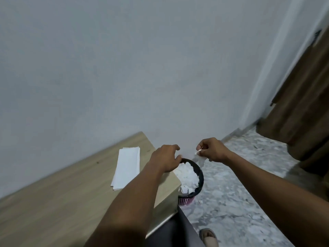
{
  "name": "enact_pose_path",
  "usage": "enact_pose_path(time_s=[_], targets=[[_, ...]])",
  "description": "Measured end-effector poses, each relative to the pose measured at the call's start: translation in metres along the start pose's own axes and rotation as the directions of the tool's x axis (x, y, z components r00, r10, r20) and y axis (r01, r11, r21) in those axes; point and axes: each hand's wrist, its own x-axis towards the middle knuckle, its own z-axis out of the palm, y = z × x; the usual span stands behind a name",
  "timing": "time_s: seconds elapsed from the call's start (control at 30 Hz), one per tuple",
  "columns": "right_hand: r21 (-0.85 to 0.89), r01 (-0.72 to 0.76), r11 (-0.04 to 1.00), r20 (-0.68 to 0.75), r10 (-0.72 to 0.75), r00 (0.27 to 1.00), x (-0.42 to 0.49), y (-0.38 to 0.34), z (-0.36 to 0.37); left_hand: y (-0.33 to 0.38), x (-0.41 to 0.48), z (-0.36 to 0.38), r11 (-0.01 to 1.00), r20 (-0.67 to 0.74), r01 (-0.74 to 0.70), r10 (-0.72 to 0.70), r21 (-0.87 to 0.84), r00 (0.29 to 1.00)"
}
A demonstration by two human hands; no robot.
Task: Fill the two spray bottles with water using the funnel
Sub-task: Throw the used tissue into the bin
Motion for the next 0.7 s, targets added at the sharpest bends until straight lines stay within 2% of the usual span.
enact_pose_path(time_s=[0.1, 0.2, 0.33, 0.47, 0.7], targets=[[-0.018, -0.005, 1.000, 0.122, 0.008, 0.993, 0.059, 0.023, -0.003, -0.002, 0.039, 0.017, 0.987, 0.006, 0.151, -0.151, -0.057, 0.989], [-0.068, -0.006, 0.998, 0.232, 0.021, 0.973, 0.106, 0.051, -0.003, 0.001, 0.067, 0.036, 0.962, 0.068, 0.270, -0.266, -0.051, 0.961], [-0.097, 0.003, 0.995, 0.307, 0.027, 0.951, 0.158, 0.081, 0.007, 0.007, 0.097, 0.059, 0.917, 0.110, 0.393, -0.385, -0.062, 0.916], [-0.164, 0.040, 0.986, 0.376, 0.025, 0.926, 0.189, 0.101, 0.026, 0.006, 0.112, 0.077, 0.905, 0.196, 0.424, -0.416, -0.001, 0.888], [-0.213, 0.123, 0.969, 0.437, -0.018, 0.899, 0.226, 0.093, 0.051, -0.003, 0.122, 0.087, 0.872, 0.197, 0.489, -0.476, -0.023, 0.857]])
